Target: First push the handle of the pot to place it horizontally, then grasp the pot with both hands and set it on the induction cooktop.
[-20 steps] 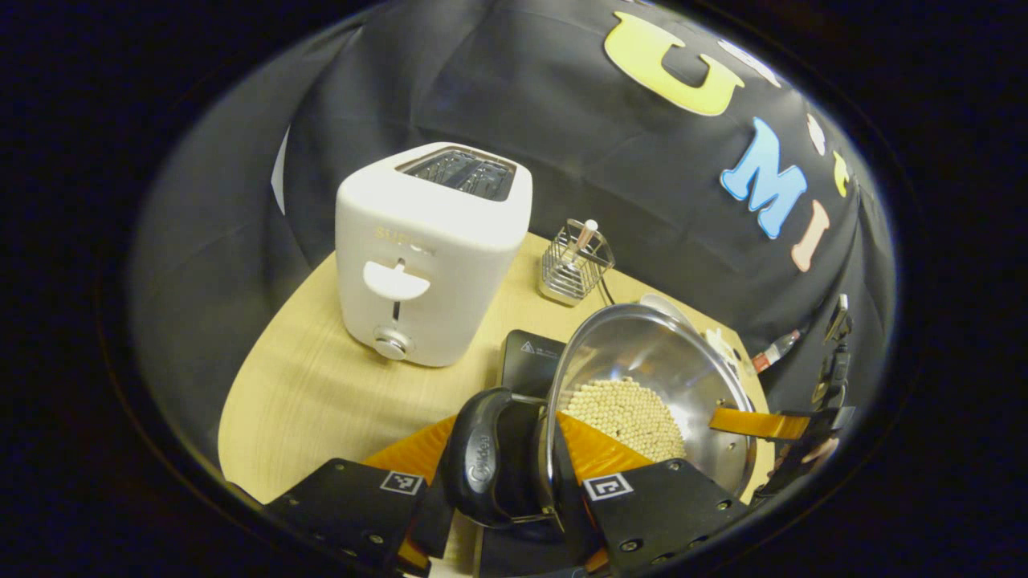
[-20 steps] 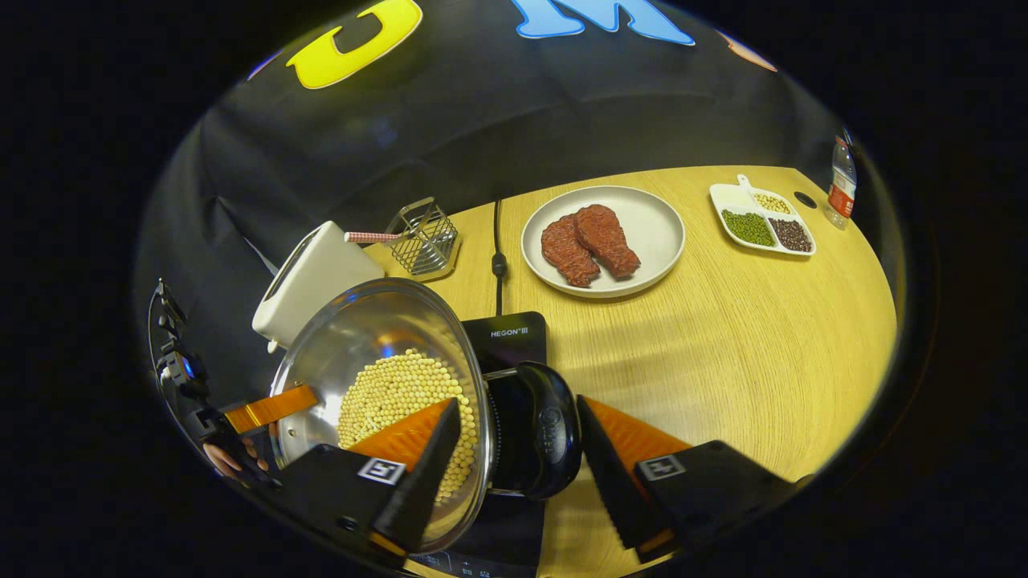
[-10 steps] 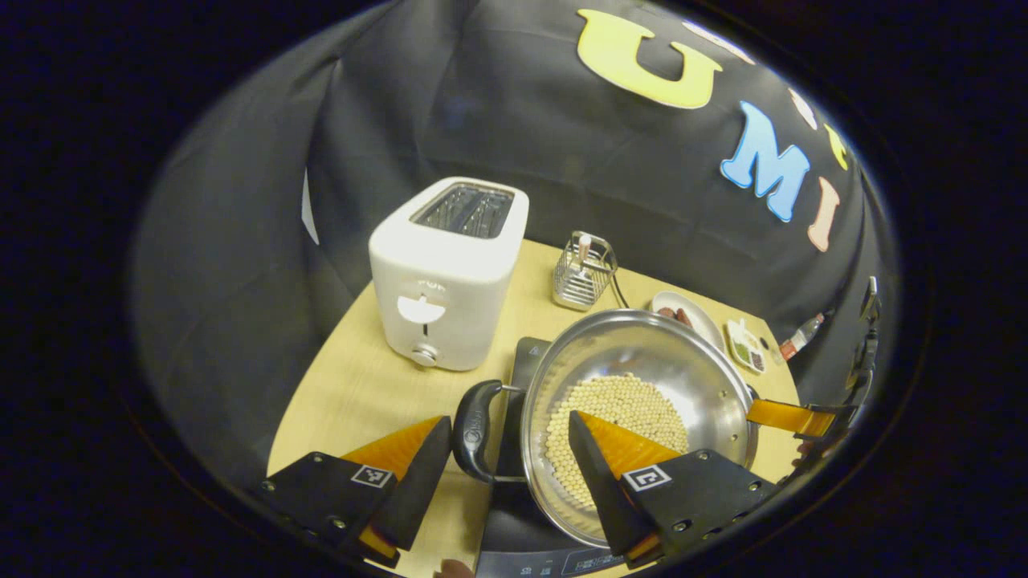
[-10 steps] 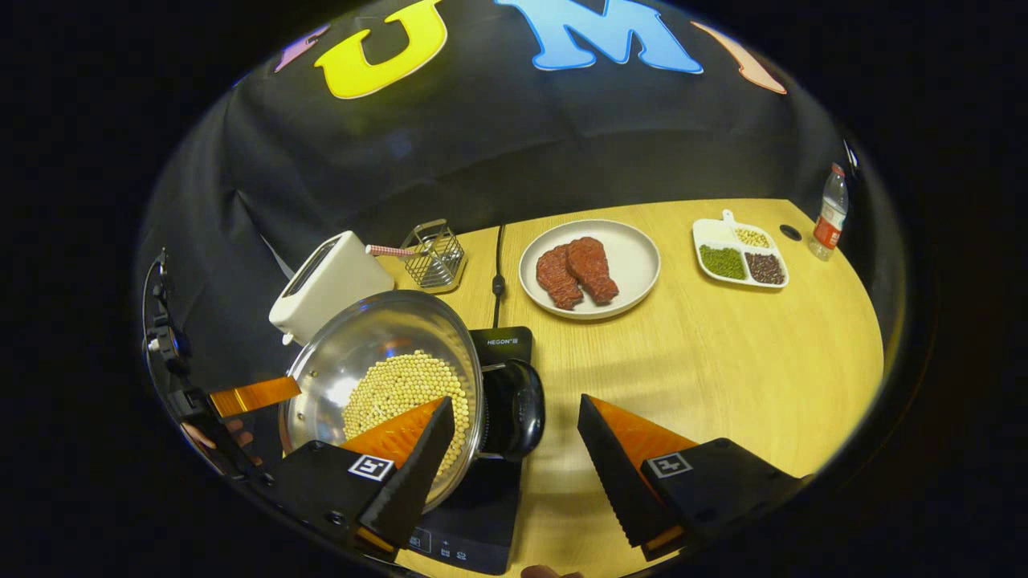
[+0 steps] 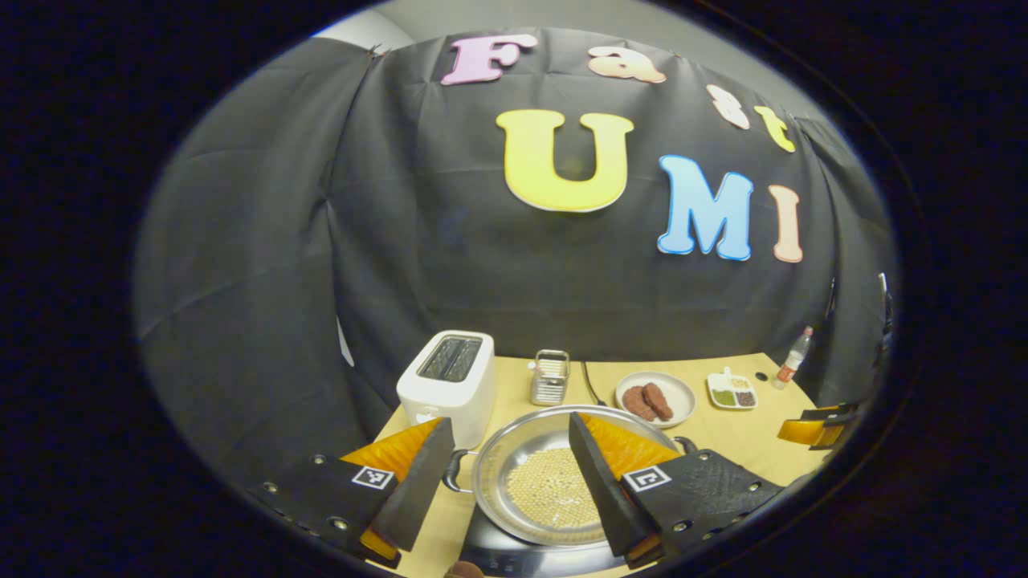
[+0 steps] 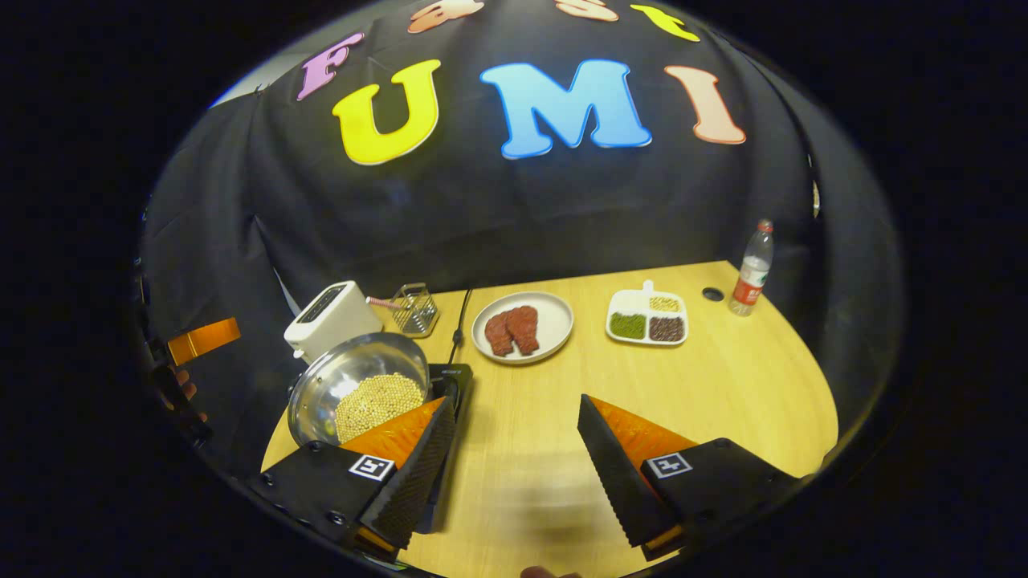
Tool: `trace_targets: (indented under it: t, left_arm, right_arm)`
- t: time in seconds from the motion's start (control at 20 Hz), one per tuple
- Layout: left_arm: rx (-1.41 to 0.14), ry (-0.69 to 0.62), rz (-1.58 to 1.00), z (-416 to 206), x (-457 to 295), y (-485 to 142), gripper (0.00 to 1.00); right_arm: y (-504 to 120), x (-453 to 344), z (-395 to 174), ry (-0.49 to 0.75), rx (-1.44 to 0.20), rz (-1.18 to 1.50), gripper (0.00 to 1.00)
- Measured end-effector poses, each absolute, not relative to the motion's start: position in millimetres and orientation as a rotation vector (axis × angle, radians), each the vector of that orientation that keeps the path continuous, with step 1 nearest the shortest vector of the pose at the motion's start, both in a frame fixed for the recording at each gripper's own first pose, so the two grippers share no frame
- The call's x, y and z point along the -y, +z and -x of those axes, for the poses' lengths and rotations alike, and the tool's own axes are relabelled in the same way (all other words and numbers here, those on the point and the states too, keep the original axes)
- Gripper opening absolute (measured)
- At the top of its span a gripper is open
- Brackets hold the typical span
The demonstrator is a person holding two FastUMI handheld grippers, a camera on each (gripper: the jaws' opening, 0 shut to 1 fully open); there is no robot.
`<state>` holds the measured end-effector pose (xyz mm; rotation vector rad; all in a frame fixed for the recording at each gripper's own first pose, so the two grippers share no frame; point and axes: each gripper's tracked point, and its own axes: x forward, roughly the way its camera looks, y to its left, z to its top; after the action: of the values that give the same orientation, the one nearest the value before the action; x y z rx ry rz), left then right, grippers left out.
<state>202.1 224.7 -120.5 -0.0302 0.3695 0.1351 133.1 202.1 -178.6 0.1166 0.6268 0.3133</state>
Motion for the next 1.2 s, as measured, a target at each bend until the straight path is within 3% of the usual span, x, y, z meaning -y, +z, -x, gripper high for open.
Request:
trace_targets:
  t: [0.5, 0.55, 0.6, 0.65, 0.75, 0.8, 0.95, 1.2]
  left_arm:
    - [-0.027, 0.055, 0.021, -124, -12, 31, 0.87]
    - [-0.014, 0.053, 0.03, -111, 4, 38, 0.87]
    - [-0.021, 0.058, 0.056, -94, 19, 39, 0.83]
    - [-0.033, 0.066, 0.086, -77, 32, 38, 0.83]
    - [-0.023, 0.097, 0.121, -47, 43, 36, 0.83]
    - [-0.006, 0.115, 0.116, -37, 50, 33, 0.87]
    - [-0.023, 0.161, 0.081, -1, 52, 19, 0.82]
    - [0.048, 0.244, 0.033, 31, 39, 24, 0.87]
  right_arm:
    - [-34, -25, -83, 0.183, -0.141, -0.058, 0.98]
    - [-30, -12, -72, 0.176, -0.112, -0.061, 0.92]
    - [-30, 0, -60, 0.178, -0.105, -0.065, 0.92]
    - [-31, 9, -48, 0.186, -0.107, -0.064, 0.98]
    - [-34, 31, -30, 0.2, -0.113, -0.055, 0.98]
    - [-37, 40, -21, 0.2, -0.115, -0.059, 0.92]
    - [-52, 59, 2, 0.197, -0.144, -0.112, 0.98]
    - [-61, 75, 3, 0.131, -0.148, -0.15, 0.98]
